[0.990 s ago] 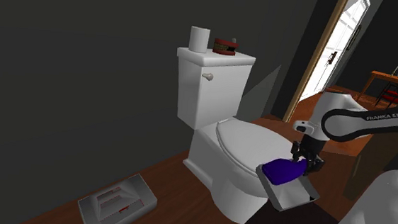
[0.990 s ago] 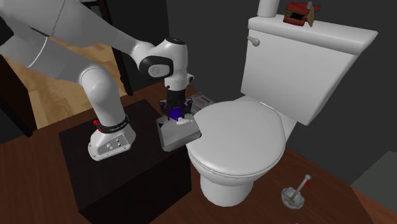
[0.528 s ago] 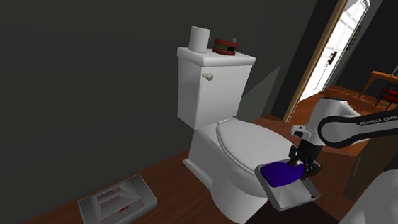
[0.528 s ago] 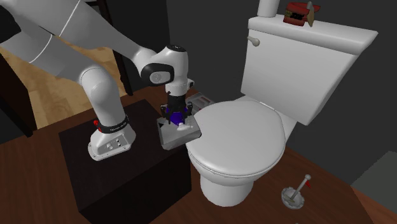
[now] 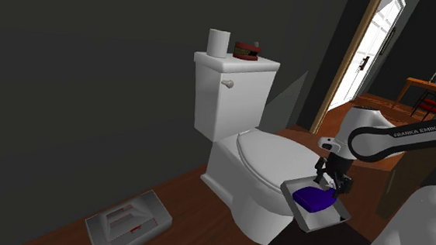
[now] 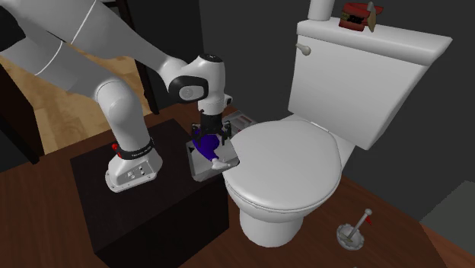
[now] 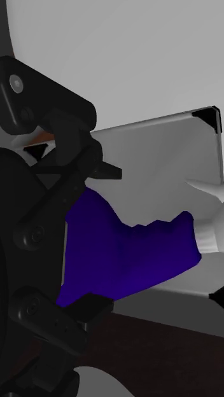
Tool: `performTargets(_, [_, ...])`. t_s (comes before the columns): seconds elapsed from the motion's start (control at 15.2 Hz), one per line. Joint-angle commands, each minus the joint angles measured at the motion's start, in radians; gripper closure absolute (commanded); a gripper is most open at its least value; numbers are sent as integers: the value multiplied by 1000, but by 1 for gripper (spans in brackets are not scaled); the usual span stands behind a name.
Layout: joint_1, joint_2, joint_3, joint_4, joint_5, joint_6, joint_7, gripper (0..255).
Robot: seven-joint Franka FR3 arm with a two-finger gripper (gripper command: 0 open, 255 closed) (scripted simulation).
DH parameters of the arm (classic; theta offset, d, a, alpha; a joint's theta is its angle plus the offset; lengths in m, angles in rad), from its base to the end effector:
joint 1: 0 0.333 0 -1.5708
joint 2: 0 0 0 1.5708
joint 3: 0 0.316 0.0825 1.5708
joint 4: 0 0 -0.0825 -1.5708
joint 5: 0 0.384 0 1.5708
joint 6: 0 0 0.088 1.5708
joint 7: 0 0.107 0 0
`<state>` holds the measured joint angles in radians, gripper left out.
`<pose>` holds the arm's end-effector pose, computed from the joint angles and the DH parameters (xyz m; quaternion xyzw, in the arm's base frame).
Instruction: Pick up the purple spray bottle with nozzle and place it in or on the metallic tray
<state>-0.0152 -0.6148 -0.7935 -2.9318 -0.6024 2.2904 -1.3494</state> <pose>0.2387 -0.1933 0.2833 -0.8512 -0.5233 0.0203 0.0338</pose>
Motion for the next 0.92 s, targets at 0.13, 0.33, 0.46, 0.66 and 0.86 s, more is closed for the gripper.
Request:
performTargets(0.13, [-6,-41,24,14,14,-54,-1,0])
performTargets(0.33, [-12,-131,85,63,57,-192,-6,0])
performTargets(0.46, [-12,-132,86,63,58,-192,-6,0])
performTargets(0.66, [-12,-131,86,63,58,-192,-6,0])
performTargets(0.86, [-12,-131,86,63,58,-192,-6,0])
